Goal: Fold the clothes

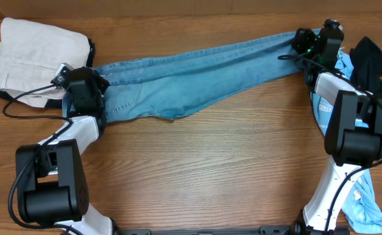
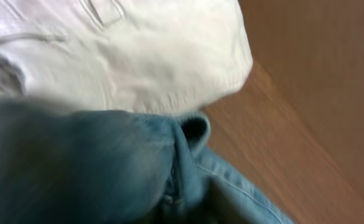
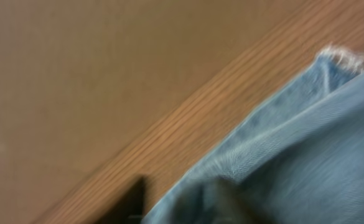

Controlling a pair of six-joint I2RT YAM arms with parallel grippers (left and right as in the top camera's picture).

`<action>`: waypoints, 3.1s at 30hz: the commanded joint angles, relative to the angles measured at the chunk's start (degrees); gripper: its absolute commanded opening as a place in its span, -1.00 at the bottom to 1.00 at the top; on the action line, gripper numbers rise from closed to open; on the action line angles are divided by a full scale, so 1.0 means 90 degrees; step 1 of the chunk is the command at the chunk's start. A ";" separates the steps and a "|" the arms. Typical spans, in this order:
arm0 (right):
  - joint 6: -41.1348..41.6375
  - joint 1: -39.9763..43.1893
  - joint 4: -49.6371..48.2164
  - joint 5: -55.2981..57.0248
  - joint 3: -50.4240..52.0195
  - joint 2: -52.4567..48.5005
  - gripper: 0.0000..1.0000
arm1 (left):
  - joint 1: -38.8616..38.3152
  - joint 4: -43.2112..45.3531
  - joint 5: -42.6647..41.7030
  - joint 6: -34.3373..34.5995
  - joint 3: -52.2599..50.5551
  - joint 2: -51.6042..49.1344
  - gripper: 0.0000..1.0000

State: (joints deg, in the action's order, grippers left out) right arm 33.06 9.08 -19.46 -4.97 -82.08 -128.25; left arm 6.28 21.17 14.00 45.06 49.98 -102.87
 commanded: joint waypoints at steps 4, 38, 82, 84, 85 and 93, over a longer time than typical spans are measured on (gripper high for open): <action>-0.0012 0.0044 -0.0206 0.0379 -0.0187 -0.0182 1.00 | 0.0168 0.0318 0.0321 -0.0401 0.0274 -0.0153 1.00; -0.3521 0.0262 0.6683 0.0335 -0.3721 0.0376 1.00 | -0.0678 -0.9981 -0.2999 -0.4413 0.5110 -0.0136 1.00; -0.1367 0.1277 0.7626 -0.0685 -0.1188 0.0517 -0.70 | -0.1452 -0.9027 -0.2004 -0.3667 0.4998 -0.0143 1.00; -0.1387 0.1280 0.7123 -0.0690 -0.0775 0.0517 -0.70 | -0.1452 -0.9015 -0.2004 -0.3670 0.4998 -0.0143 1.00; -0.1384 0.1280 0.6887 -0.0622 -0.0610 0.0515 -0.70 | -0.1452 -0.9017 -0.2004 -0.3670 0.4998 -0.0143 1.00; -0.0634 0.1608 0.5916 0.0928 -0.0172 0.0508 -0.70 | -0.1452 -0.9027 -0.2006 -0.3670 0.4998 -0.0143 1.00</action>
State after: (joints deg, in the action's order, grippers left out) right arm 23.99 20.47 35.29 -4.58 -85.47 -122.30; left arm -6.46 -60.14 -4.40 11.66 95.22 -103.55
